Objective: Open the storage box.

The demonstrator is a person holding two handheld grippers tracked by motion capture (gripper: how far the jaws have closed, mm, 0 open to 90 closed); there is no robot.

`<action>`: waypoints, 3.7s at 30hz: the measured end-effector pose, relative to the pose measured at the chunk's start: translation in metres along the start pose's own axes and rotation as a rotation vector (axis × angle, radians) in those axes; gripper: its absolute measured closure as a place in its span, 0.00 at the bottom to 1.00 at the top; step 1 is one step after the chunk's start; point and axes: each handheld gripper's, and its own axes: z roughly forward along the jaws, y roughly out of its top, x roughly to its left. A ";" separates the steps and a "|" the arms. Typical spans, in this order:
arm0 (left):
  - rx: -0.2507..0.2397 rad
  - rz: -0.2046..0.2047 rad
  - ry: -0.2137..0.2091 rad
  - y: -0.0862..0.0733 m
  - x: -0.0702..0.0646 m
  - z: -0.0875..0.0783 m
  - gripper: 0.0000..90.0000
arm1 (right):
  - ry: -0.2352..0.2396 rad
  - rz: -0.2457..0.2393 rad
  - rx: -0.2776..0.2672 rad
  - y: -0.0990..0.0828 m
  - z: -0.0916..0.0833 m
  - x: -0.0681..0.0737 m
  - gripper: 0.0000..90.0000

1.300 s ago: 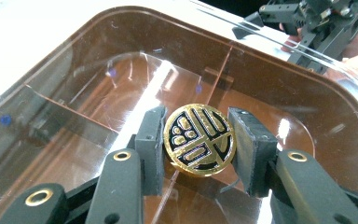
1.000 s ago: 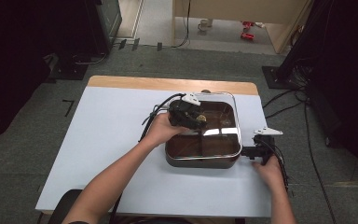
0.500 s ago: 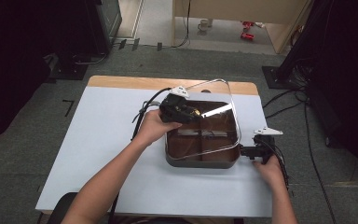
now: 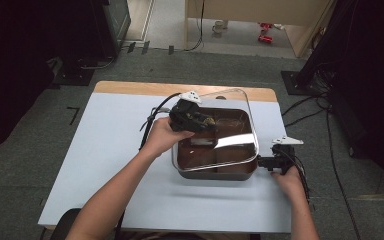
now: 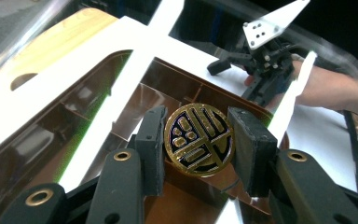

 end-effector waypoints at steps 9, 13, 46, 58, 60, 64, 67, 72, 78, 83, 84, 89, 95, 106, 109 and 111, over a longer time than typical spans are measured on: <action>0.085 0.012 0.046 -0.014 0.007 0.000 0.66 | 0.001 0.001 0.001 0.000 0.000 0.000 0.05; 0.074 0.009 0.060 -0.018 0.011 -0.007 0.66 | 0.001 0.001 0.002 0.000 0.000 0.000 0.05; 0.041 -0.181 0.210 -0.096 0.073 -0.108 0.66 | 0.006 0.003 0.005 0.000 0.000 0.000 0.04; 0.012 -0.251 0.287 -0.125 0.094 -0.139 0.66 | 0.026 -0.010 0.017 0.001 0.002 0.000 0.00; 0.007 -0.258 0.300 -0.129 0.098 -0.145 0.66 | 0.025 -0.010 0.017 0.001 0.002 0.000 0.00; 0.010 -0.286 0.341 -0.141 0.107 -0.152 0.66 | 0.025 -0.010 0.016 0.001 0.002 0.000 0.00; 0.009 -0.294 0.347 -0.146 0.111 -0.153 0.66 | 0.024 -0.010 0.016 0.001 0.002 0.000 0.00; 0.033 -0.313 0.364 -0.158 0.121 -0.146 0.66 | 0.024 -0.010 0.016 0.001 0.002 0.000 0.00; 0.075 -0.313 0.375 -0.168 0.131 -0.131 0.66 | 0.024 -0.010 0.015 0.001 0.002 0.000 0.00; 0.083 -0.320 0.389 -0.173 0.140 -0.122 0.66 | 0.024 -0.010 0.015 0.001 0.002 0.000 0.00; 0.083 -0.318 0.393 -0.174 0.140 -0.121 0.66 | 0.024 -0.010 0.015 0.001 0.002 0.000 0.00; 0.106 -0.321 0.402 -0.178 0.145 -0.114 0.66 | 0.024 -0.010 0.015 0.001 0.002 0.000 0.00; 0.113 -0.322 0.404 -0.180 0.145 -0.110 0.64 | 0.023 -0.010 0.015 0.001 0.002 0.000 0.00; 0.025 -0.306 0.396 -0.167 0.124 -0.128 0.40 | 0.023 -0.010 0.015 0.001 0.002 0.000 0.00; 0.011 -0.295 0.375 -0.164 0.113 -0.126 0.40 | 0.023 -0.011 0.015 0.001 0.002 0.000 0.00; 0.010 -0.290 0.373 -0.163 0.110 -0.125 0.40 | 0.024 -0.011 0.015 0.001 0.002 0.000 0.00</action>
